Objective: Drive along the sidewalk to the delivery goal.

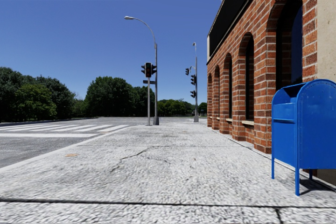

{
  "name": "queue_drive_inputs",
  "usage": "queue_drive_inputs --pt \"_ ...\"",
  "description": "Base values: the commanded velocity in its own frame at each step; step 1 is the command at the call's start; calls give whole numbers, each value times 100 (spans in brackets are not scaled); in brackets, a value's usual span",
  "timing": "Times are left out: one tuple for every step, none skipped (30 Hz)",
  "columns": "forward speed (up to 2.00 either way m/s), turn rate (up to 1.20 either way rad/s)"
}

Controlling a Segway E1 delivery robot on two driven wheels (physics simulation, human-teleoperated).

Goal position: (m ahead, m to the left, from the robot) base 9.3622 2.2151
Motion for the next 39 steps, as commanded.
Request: queue_drive_inputs --pt "200 0" --pt "200 0" --pt "200 0" --pt "200 0" --pt "200 0" --pt "200 0" --pt "200 0" --pt "200 0" --pt "200 0" --pt "200 0" --pt "200 0" --pt "200 0" --pt "200 0" --pt "200 0" --pt "200 0" --pt "200 0" --pt "200 0" --pt "200 0" --pt "200 0" --pt "200 0" --pt "200 0" --pt "200 2" --pt "200 2" --pt "200 7" --pt "200 9" --pt "200 9" --pt "200 10" --pt "200 10" --pt "200 10" --pt "200 10" --pt "200 10" --pt "200 12" --pt "200 13" --pt "200 14" --pt "200 14" --pt "200 14" --pt "200 14" --pt "200 15" --pt "200 16"
